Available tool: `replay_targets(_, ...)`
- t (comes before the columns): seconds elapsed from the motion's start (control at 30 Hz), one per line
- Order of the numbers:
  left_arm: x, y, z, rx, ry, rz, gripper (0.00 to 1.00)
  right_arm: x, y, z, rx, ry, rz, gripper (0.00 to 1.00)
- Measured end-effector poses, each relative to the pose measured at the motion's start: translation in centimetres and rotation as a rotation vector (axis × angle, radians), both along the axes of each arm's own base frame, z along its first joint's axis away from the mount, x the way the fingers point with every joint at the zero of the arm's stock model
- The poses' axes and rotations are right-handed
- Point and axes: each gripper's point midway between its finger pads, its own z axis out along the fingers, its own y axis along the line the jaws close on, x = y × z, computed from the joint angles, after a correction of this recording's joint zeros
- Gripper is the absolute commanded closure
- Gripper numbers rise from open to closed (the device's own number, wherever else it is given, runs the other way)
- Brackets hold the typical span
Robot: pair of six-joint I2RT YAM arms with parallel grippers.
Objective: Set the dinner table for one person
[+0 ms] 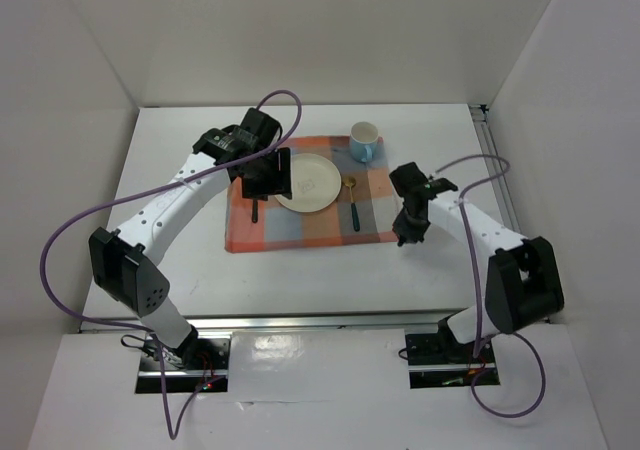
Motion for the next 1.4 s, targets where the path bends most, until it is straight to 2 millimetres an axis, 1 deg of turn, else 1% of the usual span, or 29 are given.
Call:
replay_targets(0.07, 0.0, 0.3, 0.0, 0.013, 0.000, 0.007, 0.27, 2.9, 1.2, 0.7, 0.000, -0.026, 0.133, 1.00)
replay_targets(0.13, 0.1, 0.4, 0.2, 0.020, -0.007, 0.012, 0.27, 5.1, 2.3, 0.1, -0.013, -0.022, 0.269, 1.00)
replay_targets(0.17, 0.2, 0.5, 0.3, 0.021, -0.011, 0.014, 0.27, 5.7, 2.6, -0.5, -0.022, -0.010, 0.321, 1.00)
replay_targets(0.23, 0.3, 0.5, 0.5, 0.023, -0.019, 0.017, 0.27, 6.3, 3.4, -2.0, -0.039, 0.035, 0.426, 0.98)
replay_targets(0.3, 0.3, 0.6, 0.6, 0.025, -0.020, 0.019, 0.27, 6.2, 4.2, -3.2, -0.043, 0.074, 0.511, 0.97)
replay_targets(0.37, 0.3, 0.6, 0.5, 0.028, -0.020, 0.020, 0.27, 6.1, 4.8, -3.8, -0.042, 0.094, 0.577, 0.97)
replay_targets(0.47, 0.3, 0.6, 0.5, 0.029, -0.021, 0.021, 0.27, 6.7, 5.4, -3.8, -0.041, 0.089, 0.634, 0.96)
replay_targets(0.63, 0.3, 0.6, 0.5, 0.029, -0.020, 0.021, 0.27, 8.5, 6.3, -3.9, -0.042, 0.064, 0.677, 0.93)
replay_targets(0.77, 0.3, 0.6, 0.5, 0.030, -0.021, 0.021, 0.27, 8.8, 6.6, -4.8, -0.037, 0.084, 0.697, 0.92)
replay_targets(0.83, 0.3, 0.6, 0.5, 0.030, -0.021, 0.021, 0.27, 9.1, 6.8, -5.0, -0.039, 0.089, 0.703, 0.88)
replay_targets(0.87, 0.3, 0.6, 0.5, 0.030, -0.021, 0.021, 0.27, 9.2, 6.8, -5.0, -0.039, 0.087, 0.703, 0.85)
replay_targets(0.9, 0.3, 0.6, 0.5, 0.029, -0.020, 0.021, 0.27, 9.2, 6.9, -4.9, -0.038, 0.086, 0.703, 0.79)
replay_targets(1.0, 0.3, 0.6, 0.5, 0.029, -0.020, 0.021, 0.27, 9.4, 7.0, -4.8, -0.036, 0.080, 0.698, 0.54)
replay_targets(1.03, 0.3, 0.6, 0.5, 0.029, -0.020, 0.021, 0.27, 9.5, 7.0, -4.7, -0.036, 0.076, 0.696, 0.43)
replay_targets(1.07, 0.3, 0.6, 0.5, 0.029, -0.020, 0.021, 0.27, 9.7, 7.1, -4.6, -0.036, 0.070, 0.693, 0.43)
replay_targets(1.13, 0.3, 0.6, 0.5, 0.029, -0.020, 0.021, 0.27, 10.1, 7.2, -4.2, -0.035, 0.056, 0.686, 0.32)
replay_targets(1.2, 0.3, 0.6, 0.5, 0.029, -0.020, 0.021, 0.27, 10.3, 7.3, -3.5, -0.036, 0.043, 0.675, 0.26)
replay_targets(1.27, 0.3, 0.6, 0.5, 0.029, -0.020, 0.020, 0.27, 10.5, 7.1, -2.3, -0.048, 0.024, 0.661, 0.17)
replay_targets(1.3, 0.3, 0.6, 0.5, 0.028, -0.020, 0.020, 0.27, 10.5, 6.9, -1.5, -0.055, 0.008, 0.650, 0.11)
replay_targets(1.33, 0.3, 0.6, 0.5, 0.029, -0.020, 0.020, 0.27, 10.6, 6.7, -0.6, -0.064, -0.011, 0.633, 0.09)
replay_targets(1.4, 0.3, 0.7, 0.5, 0.031, -0.019, 0.021, 0.27, 10.8, 5.9, 1.9, -0.087, -0.070, 0.591, 0.00)
